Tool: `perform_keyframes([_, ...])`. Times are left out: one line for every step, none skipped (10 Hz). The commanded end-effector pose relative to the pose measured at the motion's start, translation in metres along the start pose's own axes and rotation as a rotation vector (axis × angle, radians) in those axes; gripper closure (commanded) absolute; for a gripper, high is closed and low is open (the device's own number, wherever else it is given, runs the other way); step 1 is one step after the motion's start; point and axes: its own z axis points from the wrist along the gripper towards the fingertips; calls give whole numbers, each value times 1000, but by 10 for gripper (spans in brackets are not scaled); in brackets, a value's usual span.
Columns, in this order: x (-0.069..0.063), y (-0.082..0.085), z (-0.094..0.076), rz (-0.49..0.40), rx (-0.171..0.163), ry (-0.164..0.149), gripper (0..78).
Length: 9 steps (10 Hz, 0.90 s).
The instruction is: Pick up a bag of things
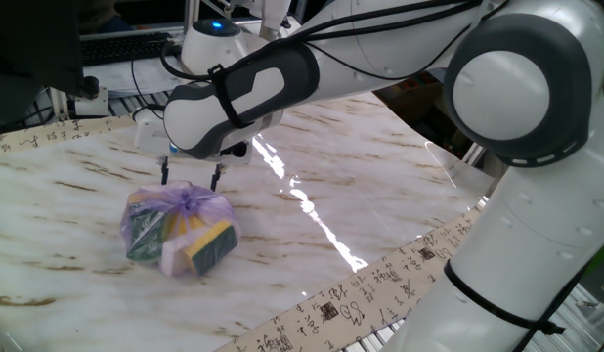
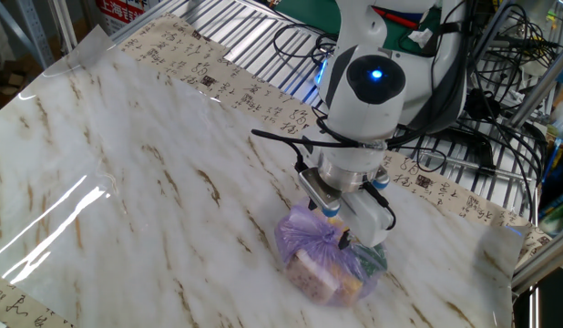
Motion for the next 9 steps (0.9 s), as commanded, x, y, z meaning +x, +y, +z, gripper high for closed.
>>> perform_keyframes([8, 13, 14, -5, 2, -15, 1])
perform_keyframes([9, 14, 15, -2, 3, -16, 1])
perform_keyframes([10, 14, 14, -1, 7, -16, 1])
perform_keyframes([10, 14, 14, 0, 7, -16, 1])
perform_keyframes([10, 14, 14, -2, 8, -16, 1])
perform_keyframes([10, 14, 16, -6, 11, -17, 1])
perform_keyframes([10, 14, 18, -10, 23, -24, 1])
perform_keyframes([10, 14, 20, -13, 38, -32, 1])
perform_keyframes([9, 14, 21, -13, 39, -33, 1])
